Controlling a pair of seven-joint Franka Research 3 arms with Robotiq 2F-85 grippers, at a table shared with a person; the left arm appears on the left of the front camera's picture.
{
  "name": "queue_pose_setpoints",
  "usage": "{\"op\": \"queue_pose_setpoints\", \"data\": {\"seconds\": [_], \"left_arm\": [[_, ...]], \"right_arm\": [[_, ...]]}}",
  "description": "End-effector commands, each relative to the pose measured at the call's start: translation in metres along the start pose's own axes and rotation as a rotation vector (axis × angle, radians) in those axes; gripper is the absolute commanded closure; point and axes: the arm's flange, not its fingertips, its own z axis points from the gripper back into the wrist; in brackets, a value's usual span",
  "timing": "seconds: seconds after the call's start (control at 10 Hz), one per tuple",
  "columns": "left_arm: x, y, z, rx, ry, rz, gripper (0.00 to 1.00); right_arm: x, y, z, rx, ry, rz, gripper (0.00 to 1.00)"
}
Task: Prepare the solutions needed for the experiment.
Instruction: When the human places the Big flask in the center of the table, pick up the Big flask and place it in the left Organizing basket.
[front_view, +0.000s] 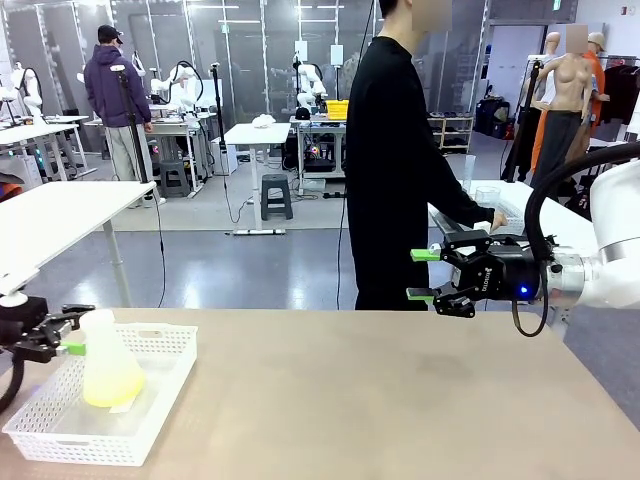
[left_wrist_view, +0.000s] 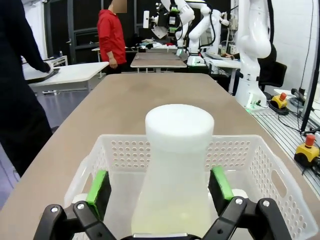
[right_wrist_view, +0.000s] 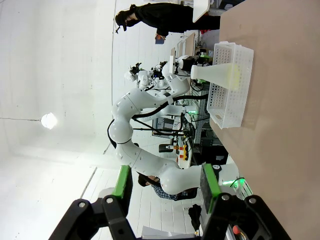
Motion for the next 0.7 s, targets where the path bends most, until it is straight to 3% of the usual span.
{"op": "queue_pose_setpoints", "data": {"seconds": [0.0, 0.1, 0.2, 0.3, 0.6], "left_arm": [[0.019, -0.008, 0.019, 0.009, -0.044, 0.043, 0.00], [0.030, -0.012, 0.030, 0.040, 0.029, 0.033, 0.00], [0.039, -0.012, 0.037, 0.077, 0.028, 0.030, 0.00], [0.052, -0.014, 0.038, 0.132, -0.014, 0.061, 0.00], [0.108, -0.045, 0.038, 0.115, -0.206, 0.396, 0.00]], "right_arm": [[0.000, 0.001, -0.001, 0.002, 0.001, 0.009, 0.30], [0.000, 0.001, -0.001, 0.002, 0.001, 0.009, 0.30], [0.000, 0.001, -0.001, 0.002, 0.001, 0.009, 0.30], [0.000, 0.001, -0.001, 0.002, 0.001, 0.009, 0.30], [0.000, 0.001, -0.001, 0.002, 0.001, 0.009, 0.30]]}}
